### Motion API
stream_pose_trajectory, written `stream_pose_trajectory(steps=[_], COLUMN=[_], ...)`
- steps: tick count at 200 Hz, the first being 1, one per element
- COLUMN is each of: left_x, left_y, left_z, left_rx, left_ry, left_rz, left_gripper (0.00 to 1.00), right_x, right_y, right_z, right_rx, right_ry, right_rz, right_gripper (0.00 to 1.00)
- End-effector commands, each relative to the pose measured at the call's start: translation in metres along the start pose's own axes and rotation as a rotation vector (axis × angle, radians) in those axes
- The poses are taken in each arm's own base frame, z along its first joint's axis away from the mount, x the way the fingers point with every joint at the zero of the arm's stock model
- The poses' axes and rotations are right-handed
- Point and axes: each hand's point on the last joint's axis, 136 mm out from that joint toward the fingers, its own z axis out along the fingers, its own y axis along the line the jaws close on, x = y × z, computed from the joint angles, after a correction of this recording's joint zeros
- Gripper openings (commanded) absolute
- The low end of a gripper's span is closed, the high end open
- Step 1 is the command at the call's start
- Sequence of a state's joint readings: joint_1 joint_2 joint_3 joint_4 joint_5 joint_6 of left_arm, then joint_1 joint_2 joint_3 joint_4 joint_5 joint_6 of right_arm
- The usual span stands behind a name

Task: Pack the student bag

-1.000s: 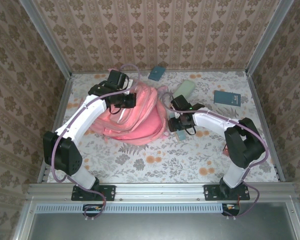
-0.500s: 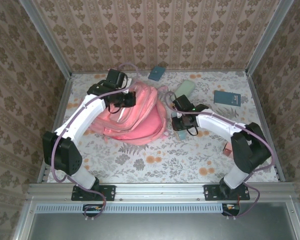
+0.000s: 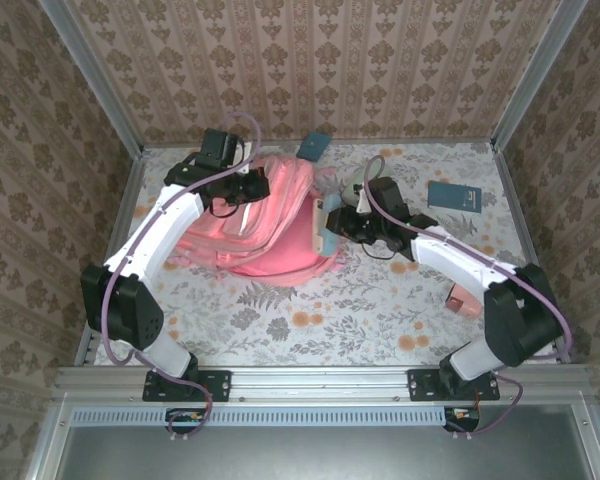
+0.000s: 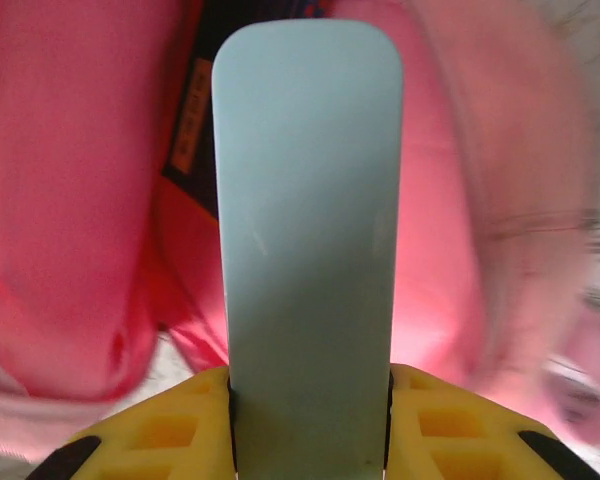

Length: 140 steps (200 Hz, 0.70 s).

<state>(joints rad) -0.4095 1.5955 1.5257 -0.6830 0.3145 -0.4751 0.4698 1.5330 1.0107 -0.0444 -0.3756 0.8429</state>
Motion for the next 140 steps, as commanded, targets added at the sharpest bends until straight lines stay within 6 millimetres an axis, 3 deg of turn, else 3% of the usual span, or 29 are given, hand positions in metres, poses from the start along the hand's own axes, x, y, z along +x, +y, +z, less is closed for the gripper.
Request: stream_pose_trajectory(steps=[1,65,84,114,140], left_x=[-0.028,-0.022,-0.021,-0.019,-0.018], left_y=[-0.034,-0.034,-0.033,-0.032,-0.031], left_z=[-0.03,-0.027,-0.027,-0.026,-0.026], left_rx=[0.135,0.14,0.138,0.136,0.129], left_ry=[-0.121,-0.098,-0.093,-0.085,-0.082], left_rz=[0.006,-0.003,-0.003,-0.003,0.005], left_gripper=[0.0,0.0,0.0,0.0,0.0], right_x=[-0.013,-0.036,-0.041,-0.035,-0.022], right_y=[0.036,0.003,0.004,0.006,-0.009], right_z=[0.022,0.097,0.115,0.142,0.153], right_rx=[-0.212,-0.138,-0.127,-0.08,-0.008], right_ry=[-0.035,-0.137,-0.143,-0.097,-0.057], right_rz=[0.181,0.423,0.437,0.41,0.4], right_gripper=[0.22,0.22,0.23,0.28,0.39])
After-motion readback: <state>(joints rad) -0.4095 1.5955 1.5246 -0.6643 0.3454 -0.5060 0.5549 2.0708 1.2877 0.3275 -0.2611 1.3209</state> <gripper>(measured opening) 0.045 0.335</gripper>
